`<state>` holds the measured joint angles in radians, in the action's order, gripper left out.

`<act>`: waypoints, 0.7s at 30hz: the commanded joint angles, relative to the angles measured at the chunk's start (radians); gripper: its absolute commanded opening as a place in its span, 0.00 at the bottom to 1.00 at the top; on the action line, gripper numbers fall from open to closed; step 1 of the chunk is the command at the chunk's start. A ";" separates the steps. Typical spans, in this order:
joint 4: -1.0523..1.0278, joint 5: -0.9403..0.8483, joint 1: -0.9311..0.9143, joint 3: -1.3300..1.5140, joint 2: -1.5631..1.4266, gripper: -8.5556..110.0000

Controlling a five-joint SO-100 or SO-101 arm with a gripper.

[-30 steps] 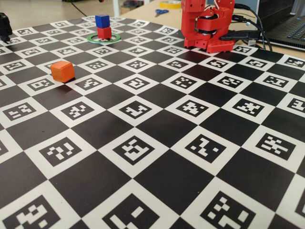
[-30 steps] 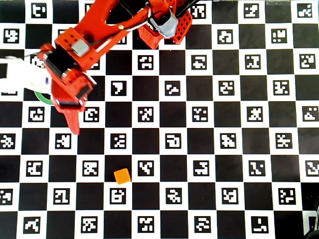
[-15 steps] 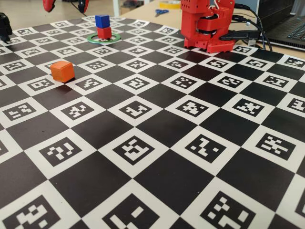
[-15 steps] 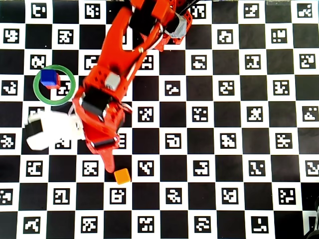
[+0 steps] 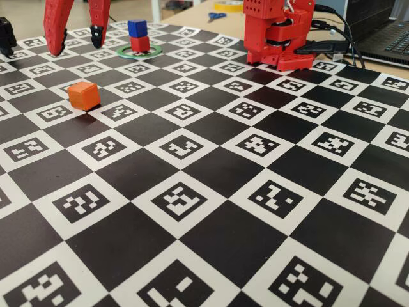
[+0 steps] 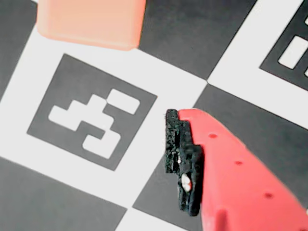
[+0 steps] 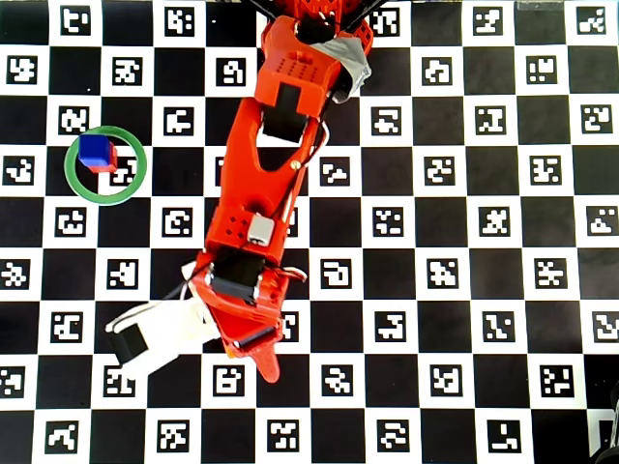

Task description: Grab the red cube then put it in the green circle then put the blue cube on top and finally the orange cube on top

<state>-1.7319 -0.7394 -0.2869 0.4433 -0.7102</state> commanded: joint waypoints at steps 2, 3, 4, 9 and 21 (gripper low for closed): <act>-0.009 0.015 -0.009 -0.097 0.009 0.48; -0.002 0.020 -0.014 -0.100 0.020 0.48; 0.003 0.023 -0.017 -0.101 0.031 0.48; 0.032 0.043 -0.031 -0.100 0.066 0.48; 0.130 0.083 -0.043 -0.103 0.130 0.48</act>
<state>-1.6230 -0.6673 -0.3160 0.4280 -0.5384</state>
